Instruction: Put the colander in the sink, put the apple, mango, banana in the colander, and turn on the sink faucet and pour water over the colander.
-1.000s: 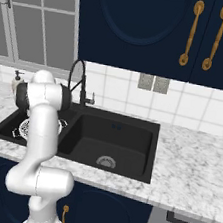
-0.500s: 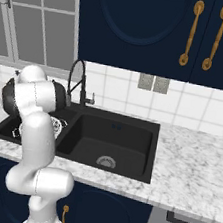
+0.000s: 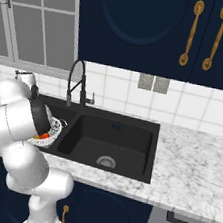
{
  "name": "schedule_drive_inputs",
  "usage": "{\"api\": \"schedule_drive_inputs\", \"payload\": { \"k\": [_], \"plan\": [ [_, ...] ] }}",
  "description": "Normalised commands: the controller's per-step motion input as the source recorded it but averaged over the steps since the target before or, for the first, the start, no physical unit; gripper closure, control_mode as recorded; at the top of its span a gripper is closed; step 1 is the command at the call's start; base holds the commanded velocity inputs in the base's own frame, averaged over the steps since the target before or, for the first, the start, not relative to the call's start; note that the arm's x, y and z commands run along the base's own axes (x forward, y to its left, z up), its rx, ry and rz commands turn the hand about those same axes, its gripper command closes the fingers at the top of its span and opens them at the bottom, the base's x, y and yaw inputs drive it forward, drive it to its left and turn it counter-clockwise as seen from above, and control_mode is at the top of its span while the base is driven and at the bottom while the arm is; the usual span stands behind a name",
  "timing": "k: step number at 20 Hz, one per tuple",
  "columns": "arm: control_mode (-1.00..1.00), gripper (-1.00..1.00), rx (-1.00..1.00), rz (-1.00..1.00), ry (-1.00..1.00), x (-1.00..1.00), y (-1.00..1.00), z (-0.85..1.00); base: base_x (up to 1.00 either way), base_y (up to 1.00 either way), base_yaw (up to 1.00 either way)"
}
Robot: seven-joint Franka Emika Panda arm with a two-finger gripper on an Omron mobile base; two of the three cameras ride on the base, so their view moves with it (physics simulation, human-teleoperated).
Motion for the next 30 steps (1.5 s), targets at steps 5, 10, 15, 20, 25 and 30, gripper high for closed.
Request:
{"api": "schedule_drive_inputs", "payload": {
  "k": [5,10,15,20,25,30],
  "plan": [
    [-1.0,-1.0,0.0,0.1,-0.04,-0.58,-0.77,0.29,0.0,0.0,0.0],
    [-1.0,-1.0,-0.01,0.19,-0.09,-0.31,-0.79,0.28,0.0,0.0,0.0],
    [-1.0,-1.0,0.0,0.09,0.0,-0.14,-0.51,0.63,0.0,0.0,0.0],
    [-1.0,-1.0,-0.01,0.03,-0.11,0.0,-0.2,0.76,0.0,0.0,0.0],
    [-1.0,-1.0,-0.05,-0.01,-0.08,0.31,0.0,0.59,0.0,0.0,0.0],
    [-1.0,-1.0,-0.13,0.0,-0.35,0.4,0.09,0.22,0.0,0.0,0.0]
  ]
}}
